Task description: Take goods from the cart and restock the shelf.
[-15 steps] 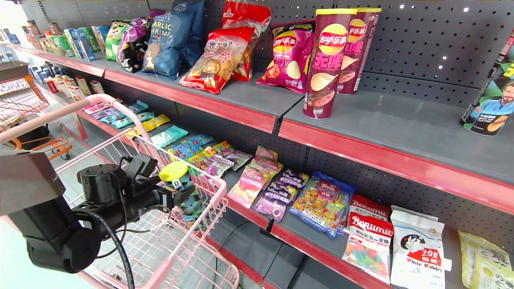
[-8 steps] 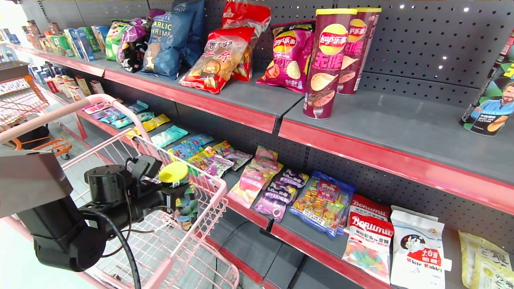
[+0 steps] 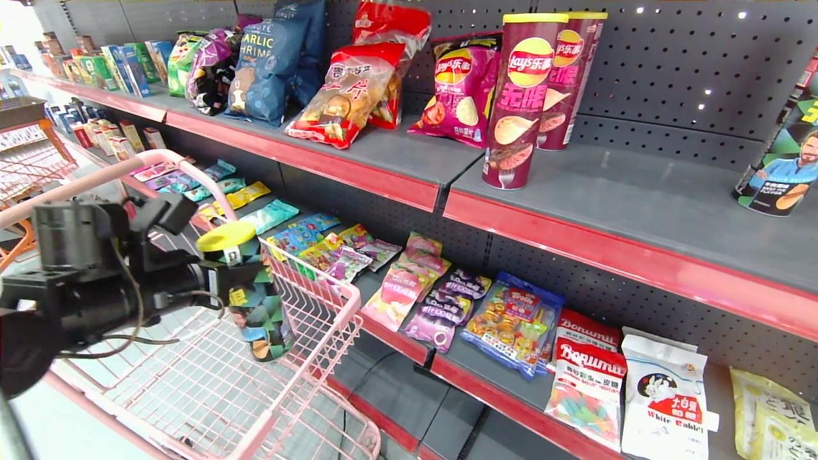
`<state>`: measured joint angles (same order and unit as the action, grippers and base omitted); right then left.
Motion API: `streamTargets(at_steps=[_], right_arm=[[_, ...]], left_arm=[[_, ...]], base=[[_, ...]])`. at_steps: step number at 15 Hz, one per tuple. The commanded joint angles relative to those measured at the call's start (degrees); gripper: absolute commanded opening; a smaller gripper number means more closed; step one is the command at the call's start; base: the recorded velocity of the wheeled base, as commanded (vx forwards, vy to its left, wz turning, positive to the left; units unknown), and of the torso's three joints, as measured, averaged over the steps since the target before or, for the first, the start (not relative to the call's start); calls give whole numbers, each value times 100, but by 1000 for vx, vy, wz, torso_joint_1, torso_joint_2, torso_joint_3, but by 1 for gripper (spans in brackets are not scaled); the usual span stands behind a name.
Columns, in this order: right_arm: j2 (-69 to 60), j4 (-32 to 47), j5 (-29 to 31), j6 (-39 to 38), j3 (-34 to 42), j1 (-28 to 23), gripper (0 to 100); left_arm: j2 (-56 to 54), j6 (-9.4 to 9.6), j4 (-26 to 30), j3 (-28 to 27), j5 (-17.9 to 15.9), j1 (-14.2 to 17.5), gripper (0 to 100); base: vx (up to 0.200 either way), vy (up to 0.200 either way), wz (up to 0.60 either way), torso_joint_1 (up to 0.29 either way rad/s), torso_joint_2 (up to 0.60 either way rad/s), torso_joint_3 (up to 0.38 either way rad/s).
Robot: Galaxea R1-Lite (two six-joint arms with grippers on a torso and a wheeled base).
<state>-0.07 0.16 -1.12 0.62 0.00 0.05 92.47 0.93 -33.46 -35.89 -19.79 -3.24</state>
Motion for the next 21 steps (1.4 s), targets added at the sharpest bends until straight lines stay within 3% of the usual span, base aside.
streamTargets(at_steps=[1, 4, 5, 6, 7, 11, 13, 15, 16, 21], right_arm=[[7, 2, -2, 8, 0, 4, 100], [7, 2, -2, 8, 0, 4, 100], [7, 2, -2, 8, 0, 4, 100], [7, 2, -2, 8, 0, 4, 100], [7, 2, -2, 8, 0, 4, 100], [7, 2, -2, -1, 0, 4, 100], [7, 2, -2, -1, 0, 4, 100], [7, 2, -2, -1, 0, 4, 100], [7, 2, -2, -1, 0, 4, 100], [7, 2, -2, 17, 0, 4, 100]], left_arm=[[-2769, -137, 2028, -516, -87, 52, 0], [-4667, -119, 3267, -208, -201, 61, 0], [-5001, -119, 3452, -138, 10, 113, 0], [-5204, -119, 3443, 29, 484, 210, 0], [-5362, -119, 3425, 161, 748, 228, 0], [-6162, -110, 3443, 574, 1179, 236, 0], [-6276, -101, 3434, 583, 1653, 236, 0], [-6381, -31, 3461, 592, 1855, 236, 0], [-6522, 224, 3478, 601, 2172, 236, 0], [-6935, 479, 3478, 917, 2154, 219, 0]], base=[[0, 0, 0, 0, 0, 0], [0, 0, 0, 0, 0, 0], [0, 0, 0, 0, 0, 0], [0, 0, 0, 61, -188, -119], [0, 0, 0, 105, -330, -212], [0, 0, 0, 172, -485, -306], [0, 0, 0, 202, -547, -344], [0, 0, 0, 215, -576, -347], [0, 0, 0, 242, -593, -359], [0, 0, 0, 218, -524, -312]])
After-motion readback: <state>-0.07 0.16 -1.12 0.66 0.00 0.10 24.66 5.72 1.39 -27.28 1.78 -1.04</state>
